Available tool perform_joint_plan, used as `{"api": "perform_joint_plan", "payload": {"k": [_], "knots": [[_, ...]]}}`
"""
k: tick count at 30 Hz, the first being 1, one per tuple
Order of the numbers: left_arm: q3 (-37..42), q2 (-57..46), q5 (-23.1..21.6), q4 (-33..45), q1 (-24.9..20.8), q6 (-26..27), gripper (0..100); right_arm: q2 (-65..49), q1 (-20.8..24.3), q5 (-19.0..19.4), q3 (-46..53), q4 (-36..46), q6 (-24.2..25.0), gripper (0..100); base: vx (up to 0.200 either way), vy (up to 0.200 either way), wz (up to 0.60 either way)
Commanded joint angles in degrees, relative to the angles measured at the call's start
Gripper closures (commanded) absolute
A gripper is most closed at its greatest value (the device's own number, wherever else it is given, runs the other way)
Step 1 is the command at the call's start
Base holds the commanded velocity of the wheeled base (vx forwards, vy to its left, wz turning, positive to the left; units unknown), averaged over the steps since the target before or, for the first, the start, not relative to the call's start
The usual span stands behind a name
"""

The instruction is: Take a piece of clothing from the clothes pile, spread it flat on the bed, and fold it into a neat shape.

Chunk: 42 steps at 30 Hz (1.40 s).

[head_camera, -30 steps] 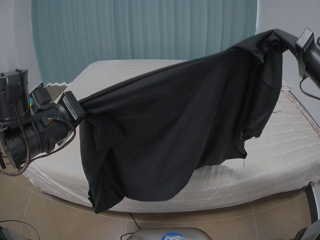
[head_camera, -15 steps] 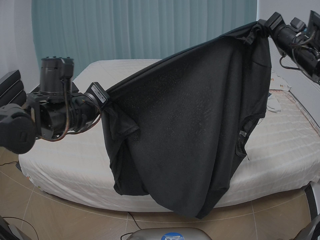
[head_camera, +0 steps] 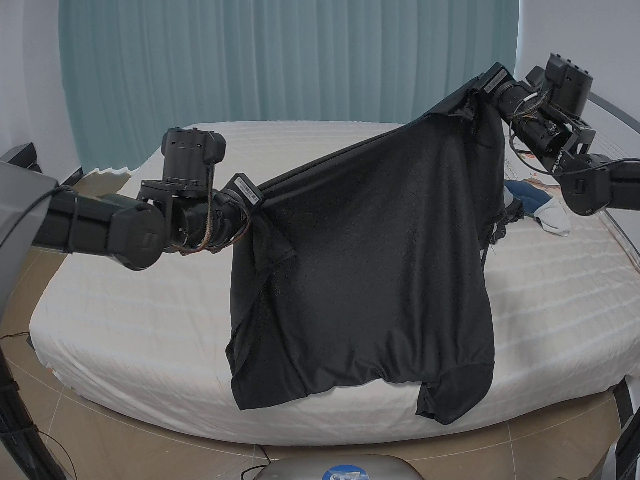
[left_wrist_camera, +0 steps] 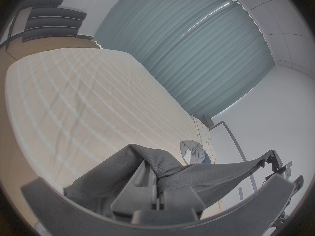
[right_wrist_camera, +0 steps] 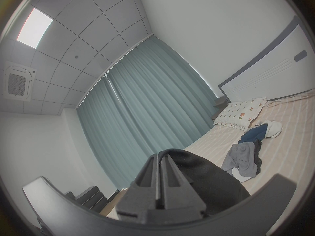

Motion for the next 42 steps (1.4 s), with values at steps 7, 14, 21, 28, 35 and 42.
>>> {"api": "perform_joint_plan", "payload": {"k": [7, 14, 21, 28, 35, 42], "knots": [[-12.8, 16.5, -0.6, 0.2, 1.2, 0.2, 100, 12.5, 0.1, -1.2, 0.1, -4.3, -0.2, 100, 0.200, 0.000, 0.00], [-15.3, 23.8, -0.4, -0.1, 0.7, 0.0, 100, 21.7, -0.1, -3.9, 1.0, -7.4, -0.3, 100, 0.000, 0.000, 0.00], [-16.0, 27.6, -0.1, -0.6, 0.6, -0.8, 100, 27.5, 0.2, -4.2, 1.0, -8.4, -0.2, 100, 0.000, 0.000, 0.00], [-18.8, 31.5, -0.1, -1.3, 0.3, -3.0, 0, 31.8, 0.2, -4.3, 1.0, -8.4, 0.3, 0, 0.000, 0.000, 0.00], [-20.8, 35.6, 2.1, 0.0, 0.4, -2.3, 0, 33.4, -0.6, -4.1, 4.2, -7.4, 0.0, 0, 0.000, 0.000, 0.00], [-21.4, 35.3, 5.6, 10.0, 2.1, -0.2, 0, 31.0, -3.3, -3.5, 8.0, -3.8, 0.0, 0, 0.000, 0.000, 0.00]]}}
